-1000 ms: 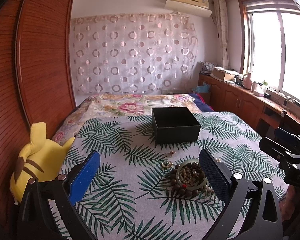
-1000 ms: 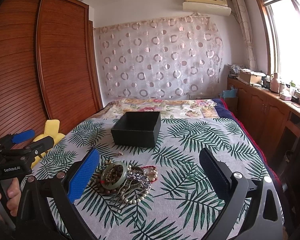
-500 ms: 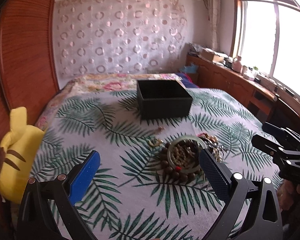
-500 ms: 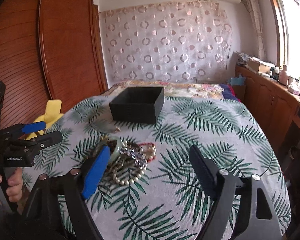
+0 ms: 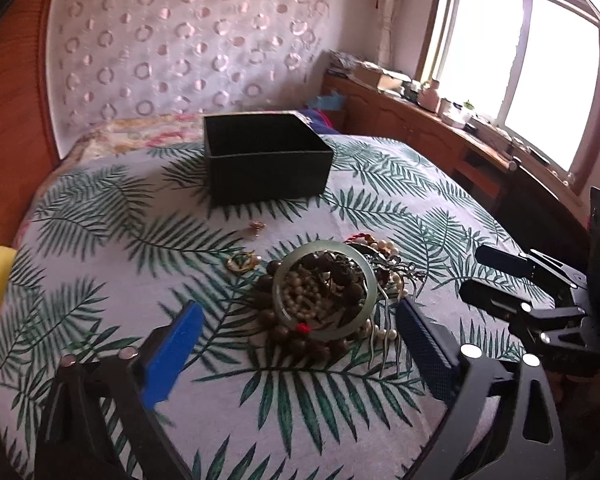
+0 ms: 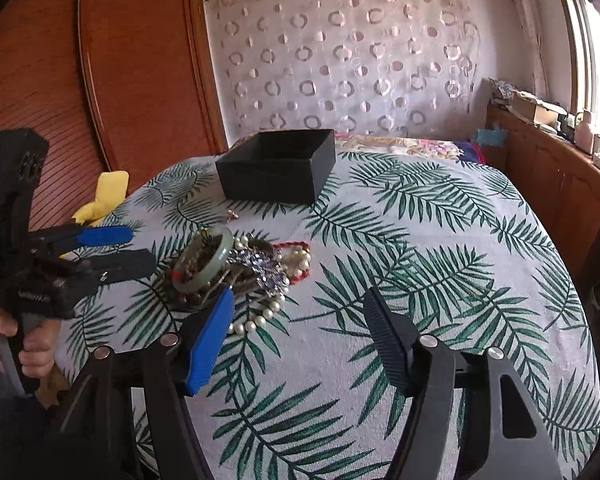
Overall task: Organize jewelry
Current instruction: 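Move the left tool to the jade bangle while the right tool approaches the pile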
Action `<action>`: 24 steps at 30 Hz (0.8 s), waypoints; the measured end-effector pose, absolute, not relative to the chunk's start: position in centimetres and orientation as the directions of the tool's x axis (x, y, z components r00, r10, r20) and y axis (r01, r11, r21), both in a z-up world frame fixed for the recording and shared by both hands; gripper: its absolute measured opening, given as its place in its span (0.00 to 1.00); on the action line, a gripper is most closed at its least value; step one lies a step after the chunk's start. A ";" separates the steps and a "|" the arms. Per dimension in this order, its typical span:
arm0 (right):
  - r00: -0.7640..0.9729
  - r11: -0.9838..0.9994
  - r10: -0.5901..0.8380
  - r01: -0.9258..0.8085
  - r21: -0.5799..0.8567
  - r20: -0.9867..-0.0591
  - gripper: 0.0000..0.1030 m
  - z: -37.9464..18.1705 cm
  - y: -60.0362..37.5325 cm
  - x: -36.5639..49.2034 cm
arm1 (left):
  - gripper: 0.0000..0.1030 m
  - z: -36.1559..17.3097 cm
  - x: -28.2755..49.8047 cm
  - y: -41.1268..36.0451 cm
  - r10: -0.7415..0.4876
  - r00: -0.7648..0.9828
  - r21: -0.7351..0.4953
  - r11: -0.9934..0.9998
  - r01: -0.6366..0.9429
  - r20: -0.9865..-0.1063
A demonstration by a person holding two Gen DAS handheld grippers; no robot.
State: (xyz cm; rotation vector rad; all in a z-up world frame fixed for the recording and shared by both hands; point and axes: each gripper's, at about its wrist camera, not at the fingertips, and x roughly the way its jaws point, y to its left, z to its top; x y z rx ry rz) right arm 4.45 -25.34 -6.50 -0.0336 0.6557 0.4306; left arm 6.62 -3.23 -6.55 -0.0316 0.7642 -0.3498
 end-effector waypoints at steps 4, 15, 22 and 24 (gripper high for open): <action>0.704 0.913 0.372 -0.394 0.103 -0.606 0.67 -6.9 -25.6 4.6 | 0.79 -7.1 7.8 -4.3 -0.355 0.630 -0.169 0.926 0.337 -0.691; 0.694 0.911 0.374 -0.399 0.104 -0.615 0.67 -7.5 -25.6 4.7 | 0.75 -7.9 10.5 -5.9 -0.391 0.570 -0.181 0.903 0.390 -0.722; 0.691 0.910 0.376 -0.401 0.106 -0.618 0.67 -7.7 -25.5 4.8 | 0.72 -8.5 11.8 -6.5 -0.370 0.564 -0.147 0.904 0.401 -0.738; 0.690 0.909 0.378 -0.403 0.106 -0.617 0.68 -7.7 -25.5 4.7 | 0.72 -8.5 11.9 -6.4 -0.362 0.568 -0.140 0.908 0.396 -0.740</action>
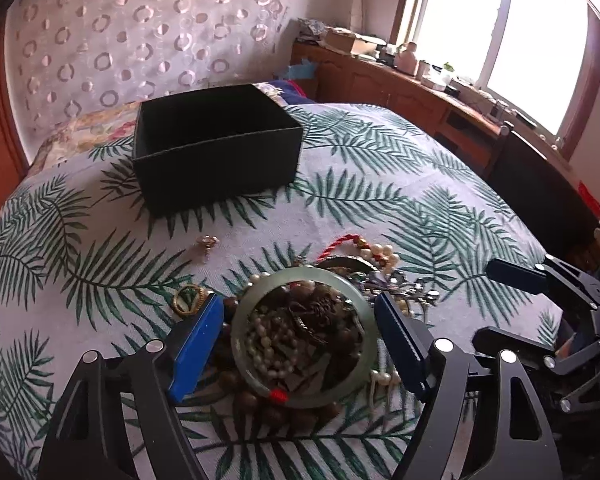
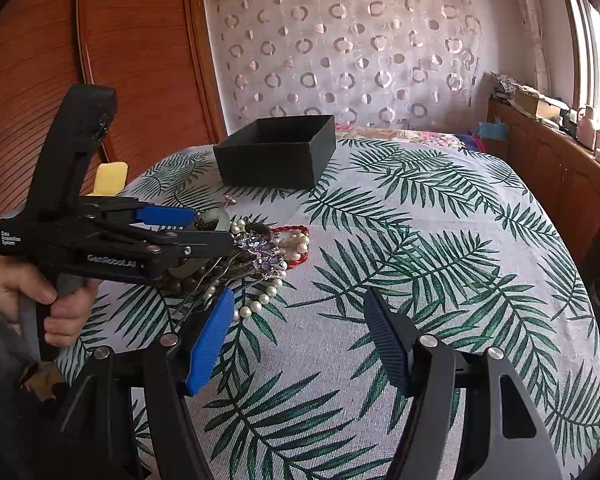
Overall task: Organize jewelry
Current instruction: 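Move the left tool to the jade bangle while the right tool approaches the pile, then grasp the jade bangle with the left tool while the right tool grasps the silver brooch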
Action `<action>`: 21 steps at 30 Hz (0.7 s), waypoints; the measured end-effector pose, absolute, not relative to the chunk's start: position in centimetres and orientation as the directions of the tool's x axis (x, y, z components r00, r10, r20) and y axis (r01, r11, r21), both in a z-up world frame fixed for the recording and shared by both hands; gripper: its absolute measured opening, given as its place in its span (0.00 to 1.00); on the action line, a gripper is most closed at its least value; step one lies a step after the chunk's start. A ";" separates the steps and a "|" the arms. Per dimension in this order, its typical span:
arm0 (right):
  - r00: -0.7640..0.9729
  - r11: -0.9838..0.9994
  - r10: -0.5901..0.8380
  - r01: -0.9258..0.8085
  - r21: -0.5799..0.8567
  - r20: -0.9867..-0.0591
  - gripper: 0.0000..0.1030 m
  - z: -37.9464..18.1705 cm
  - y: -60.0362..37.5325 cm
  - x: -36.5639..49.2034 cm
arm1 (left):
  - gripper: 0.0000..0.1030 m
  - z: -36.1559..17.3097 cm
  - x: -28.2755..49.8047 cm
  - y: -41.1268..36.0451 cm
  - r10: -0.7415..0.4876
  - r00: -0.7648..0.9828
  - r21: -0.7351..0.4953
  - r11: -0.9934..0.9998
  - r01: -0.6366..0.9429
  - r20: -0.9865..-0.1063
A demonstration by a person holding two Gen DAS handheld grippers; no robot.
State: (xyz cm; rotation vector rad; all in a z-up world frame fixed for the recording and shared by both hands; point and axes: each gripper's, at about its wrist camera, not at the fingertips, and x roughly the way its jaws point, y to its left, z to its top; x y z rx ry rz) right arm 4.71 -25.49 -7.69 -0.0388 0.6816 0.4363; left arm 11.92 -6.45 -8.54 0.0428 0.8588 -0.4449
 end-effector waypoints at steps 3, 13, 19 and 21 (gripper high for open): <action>0.690 0.909 0.378 -0.404 0.105 -0.618 0.67 -7.7 -25.5 4.7 | 0.72 -8.7 11.9 -6.5 -0.355 0.572 -0.128 0.908 0.398 -0.740; 0.687 0.908 0.378 -0.407 0.102 -0.620 0.67 -7.7 -25.2 4.8 | 0.66 -8.7 10.8 -6.6 -0.330 0.585 -0.067 0.903 0.425 -0.741; 0.685 0.906 0.379 -0.413 0.097 -0.622 0.67 -7.7 -25.0 5.0 | 0.66 -8.4 11.0 -5.5 -0.336 0.583 -0.098 0.911 0.400 -0.740; 0.683 0.905 0.380 -0.415 0.096 -0.624 0.67 -7.7 -24.9 5.1 | 0.66 -8.1 10.8 -4.9 -0.332 0.596 -0.103 0.918 0.384 -0.731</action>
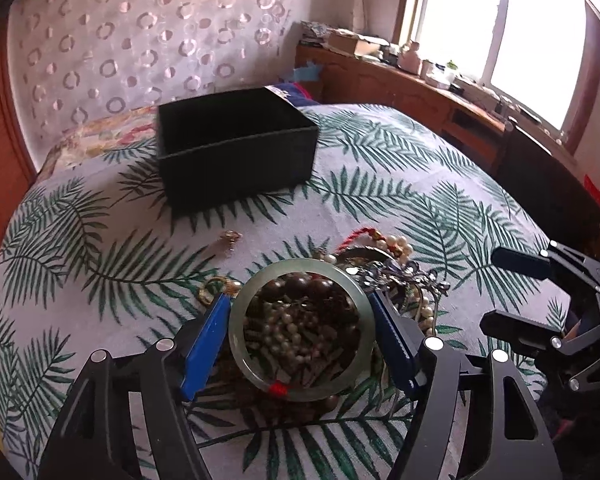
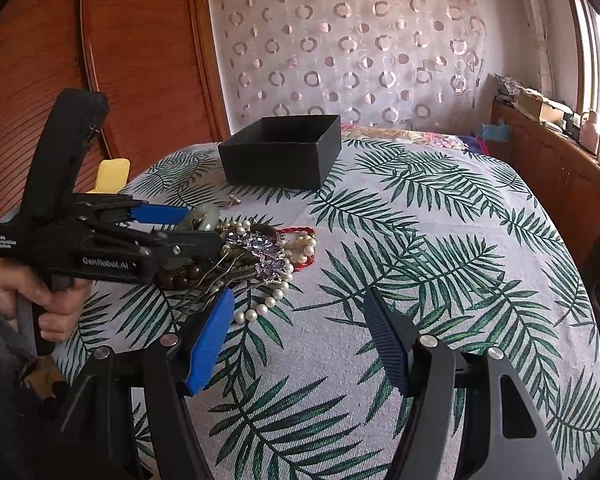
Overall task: Organize jewelry
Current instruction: 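Grasp the jade bangle with the left tool while the right tool grasps the silver brooch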
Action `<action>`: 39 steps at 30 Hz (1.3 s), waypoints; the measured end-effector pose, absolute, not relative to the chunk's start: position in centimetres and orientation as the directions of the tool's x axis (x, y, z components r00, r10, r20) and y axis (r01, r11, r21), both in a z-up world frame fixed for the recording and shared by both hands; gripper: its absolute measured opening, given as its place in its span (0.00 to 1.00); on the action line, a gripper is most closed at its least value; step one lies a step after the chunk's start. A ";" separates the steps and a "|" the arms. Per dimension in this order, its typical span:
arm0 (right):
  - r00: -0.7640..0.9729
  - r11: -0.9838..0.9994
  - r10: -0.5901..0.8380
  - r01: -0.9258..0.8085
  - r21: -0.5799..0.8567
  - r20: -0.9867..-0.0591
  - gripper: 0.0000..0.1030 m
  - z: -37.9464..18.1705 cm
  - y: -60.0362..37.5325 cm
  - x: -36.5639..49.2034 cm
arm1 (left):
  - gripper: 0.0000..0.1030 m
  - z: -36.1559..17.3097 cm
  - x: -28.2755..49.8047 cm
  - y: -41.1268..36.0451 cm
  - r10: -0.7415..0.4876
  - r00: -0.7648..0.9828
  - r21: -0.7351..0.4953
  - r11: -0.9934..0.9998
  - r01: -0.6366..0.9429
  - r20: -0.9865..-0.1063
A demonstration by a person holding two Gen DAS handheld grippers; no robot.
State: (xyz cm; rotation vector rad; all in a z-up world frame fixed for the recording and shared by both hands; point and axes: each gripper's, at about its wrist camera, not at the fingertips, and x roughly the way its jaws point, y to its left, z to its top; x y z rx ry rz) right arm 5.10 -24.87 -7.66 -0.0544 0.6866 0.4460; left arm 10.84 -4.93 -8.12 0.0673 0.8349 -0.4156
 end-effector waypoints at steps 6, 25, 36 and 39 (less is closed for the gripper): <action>0.660 0.891 0.401 -0.442 0.103 -0.635 0.67 -7.8 -24.2 5.8 | 0.66 -6.7 9.4 -3.4 -0.338 0.638 -0.123 0.926 0.356 -0.692; 0.537 0.853 0.460 -0.488 0.184 -0.707 0.59 -8.4 -21.8 9.9 | 0.66 -5.2 6.7 -2.0 -0.322 0.690 -0.105 0.935 0.338 -0.648; 0.506 0.841 0.493 -0.484 0.239 -0.708 0.31 -8.6 -21.8 10.3 | 0.66 -5.3 6.3 -1.9 -0.323 0.691 -0.105 0.935 0.339 -0.646; 0.512 0.843 0.492 -0.481 0.240 -0.704 0.25 -8.3 -22.1 10.3 | 0.66 -5.3 6.3 -1.8 -0.321 0.693 -0.106 0.936 0.335 -0.646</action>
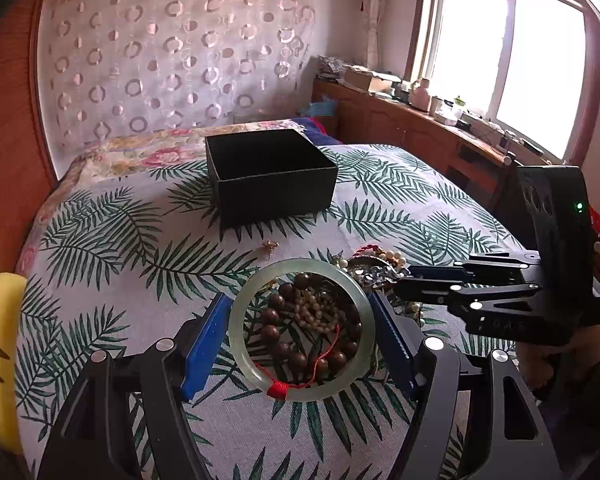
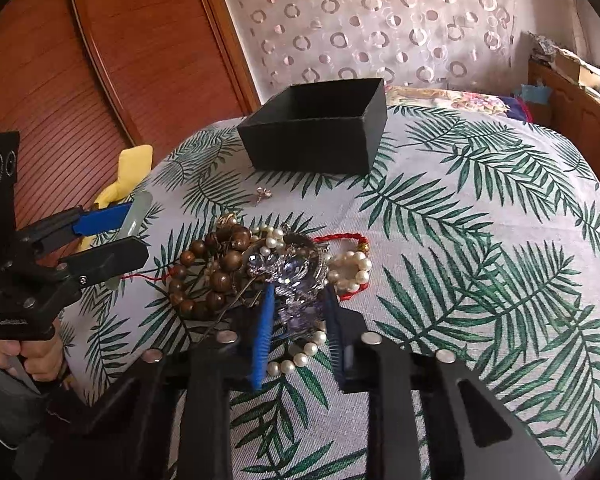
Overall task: Organize jewelry
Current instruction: 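Grasp the jade bangle with the left tool while the right tool grasps the silver brooch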
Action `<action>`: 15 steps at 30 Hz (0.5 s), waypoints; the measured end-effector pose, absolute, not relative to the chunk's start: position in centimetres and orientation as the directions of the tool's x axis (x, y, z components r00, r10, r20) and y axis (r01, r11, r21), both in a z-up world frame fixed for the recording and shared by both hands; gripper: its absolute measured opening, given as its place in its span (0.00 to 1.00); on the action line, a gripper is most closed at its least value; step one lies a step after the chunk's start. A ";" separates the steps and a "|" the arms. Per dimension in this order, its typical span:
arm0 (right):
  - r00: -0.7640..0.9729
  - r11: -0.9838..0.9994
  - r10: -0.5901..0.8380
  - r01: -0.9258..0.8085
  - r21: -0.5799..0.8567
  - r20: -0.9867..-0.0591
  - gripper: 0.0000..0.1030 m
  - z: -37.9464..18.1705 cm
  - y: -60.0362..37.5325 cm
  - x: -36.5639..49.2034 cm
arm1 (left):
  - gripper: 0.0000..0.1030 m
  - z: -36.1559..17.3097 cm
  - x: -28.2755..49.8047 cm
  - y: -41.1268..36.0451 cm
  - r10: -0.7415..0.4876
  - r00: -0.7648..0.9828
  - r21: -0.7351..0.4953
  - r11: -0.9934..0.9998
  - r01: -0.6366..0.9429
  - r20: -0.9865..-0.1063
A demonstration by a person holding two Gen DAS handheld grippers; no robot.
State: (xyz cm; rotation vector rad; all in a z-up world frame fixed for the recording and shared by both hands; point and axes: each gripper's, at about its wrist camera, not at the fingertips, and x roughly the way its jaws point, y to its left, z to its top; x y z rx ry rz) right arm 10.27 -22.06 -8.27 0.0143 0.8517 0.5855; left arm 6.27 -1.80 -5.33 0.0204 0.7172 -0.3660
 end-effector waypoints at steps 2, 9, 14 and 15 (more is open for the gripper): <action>0.508 0.841 0.489 -0.492 0.227 -0.709 0.24 -8.2 -22.0 10.1 | 0.66 -5.3 6.3 -1.7 -0.318 0.694 -0.106 0.938 0.331 -0.646; 0.527 0.833 0.484 -0.522 0.183 -0.699 0.24 -7.4 -21.8 9.3 | 0.66 -5.0 6.4 -1.6 -0.317 0.697 -0.108 0.939 0.327 -0.643; 0.549 0.828 0.487 -0.536 0.162 -0.679 0.24 -6.3 -21.8 9.1 | 0.66 -4.7 6.6 -1.5 -0.314 0.703 -0.107 0.940 0.323 -0.638; 0.555 0.828 0.486 -0.539 0.153 -0.676 0.24 -6.0 -21.8 9.1 | 0.66 -4.6 6.7 -1.5 -0.313 0.705 -0.105 0.941 0.323 -0.636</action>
